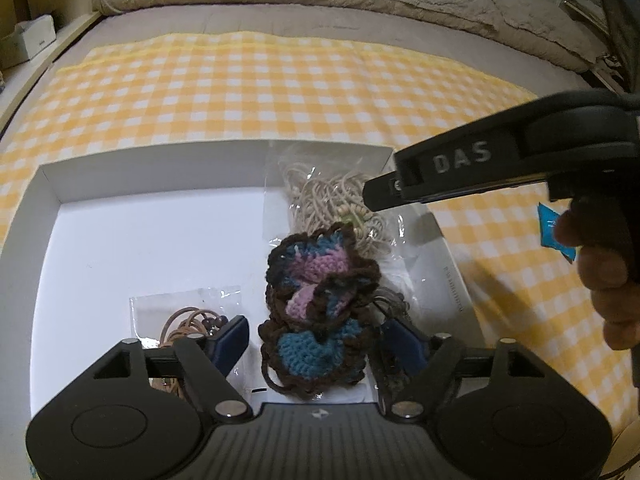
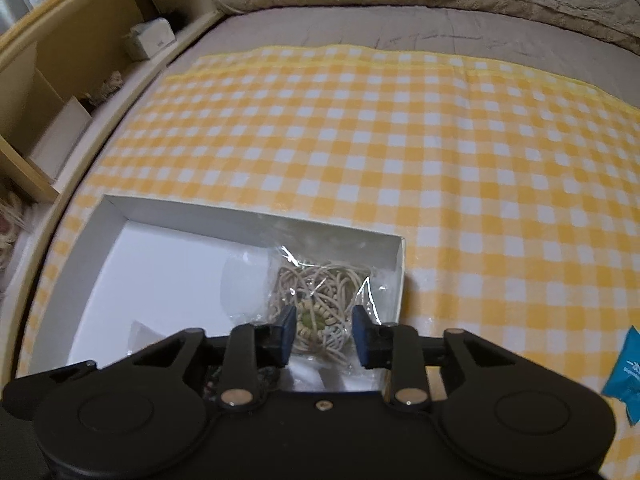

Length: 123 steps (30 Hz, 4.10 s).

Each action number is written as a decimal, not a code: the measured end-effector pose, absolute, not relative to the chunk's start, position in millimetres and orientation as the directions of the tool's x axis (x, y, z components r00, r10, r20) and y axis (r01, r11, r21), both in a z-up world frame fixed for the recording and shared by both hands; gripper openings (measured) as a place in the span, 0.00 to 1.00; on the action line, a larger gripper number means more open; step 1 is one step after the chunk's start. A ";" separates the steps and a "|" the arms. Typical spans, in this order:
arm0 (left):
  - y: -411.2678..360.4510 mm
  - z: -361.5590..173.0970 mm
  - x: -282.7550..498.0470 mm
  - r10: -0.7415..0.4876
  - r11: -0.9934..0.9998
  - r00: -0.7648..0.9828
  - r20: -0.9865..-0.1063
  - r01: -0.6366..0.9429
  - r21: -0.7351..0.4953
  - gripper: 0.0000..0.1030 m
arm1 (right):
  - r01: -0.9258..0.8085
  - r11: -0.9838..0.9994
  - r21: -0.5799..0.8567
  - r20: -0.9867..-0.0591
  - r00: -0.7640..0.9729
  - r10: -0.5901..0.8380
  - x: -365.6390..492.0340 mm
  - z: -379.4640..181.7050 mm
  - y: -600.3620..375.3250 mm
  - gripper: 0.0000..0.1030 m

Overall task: Organize soft objects
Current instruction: 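Lift both open tools from the box and move them back over the cloth, then lower left tool to the blue packet, right tool to the white tissue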

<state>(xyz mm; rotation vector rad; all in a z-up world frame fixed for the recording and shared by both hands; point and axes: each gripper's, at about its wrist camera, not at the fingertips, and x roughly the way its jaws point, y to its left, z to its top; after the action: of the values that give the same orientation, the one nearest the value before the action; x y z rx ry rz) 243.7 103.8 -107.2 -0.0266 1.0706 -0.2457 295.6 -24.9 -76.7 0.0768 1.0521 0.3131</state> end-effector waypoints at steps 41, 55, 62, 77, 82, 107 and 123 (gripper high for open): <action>125.7 -26.8 176.5 -0.081 0.996 0.654 -0.752 0.032 -0.079 1.00 | -0.309 0.945 0.105 -0.694 0.658 0.292 193.6 1.0 -73.4 0.94; 116.2 -8.2 177.1 -0.079 0.997 0.704 -0.706 0.040 -0.072 1.00 | -0.268 0.962 0.051 -0.660 0.714 0.234 181.5 4.5 -97.5 1.00; 96.8 -3.8 187.0 -0.114 0.993 0.716 -0.689 0.072 -0.090 1.00 | -0.212 0.975 0.063 -0.637 0.744 0.203 176.5 12.2 -127.9 1.00; 21.5 -8.3 218.6 -0.201 0.979 0.715 -0.670 0.163 -0.120 1.00 | -0.015 0.998 0.058 -0.623 0.781 0.048 155.0 12.2 -224.1 1.00; -12.8 -14.3 229.1 -0.231 0.972 0.702 -0.674 0.203 -0.122 1.00 | 0.060 0.997 0.056 -0.611 0.792 -0.014 140.8 10.1 -255.9 1.00; -160.6 -84.5 260.4 -0.332 0.926 0.593 -0.733 0.354 -0.133 1.00 | 0.242 0.970 0.028 -0.664 0.730 -0.163 73.0 -50.1 -397.5 1.00; -201.3 -126.9 272.0 -0.369 0.860 0.553 -0.747 0.508 -0.049 1.00 | 0.038 0.999 0.027 -0.773 0.634 -0.003 58.8 -91.8 -414.3 0.79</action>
<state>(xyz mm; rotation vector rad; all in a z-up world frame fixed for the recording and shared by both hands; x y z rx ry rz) 272.0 -201.3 -126.9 0.1805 0.8368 -0.5212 58.8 -414.3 -91.8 0.0419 0.8837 -0.0231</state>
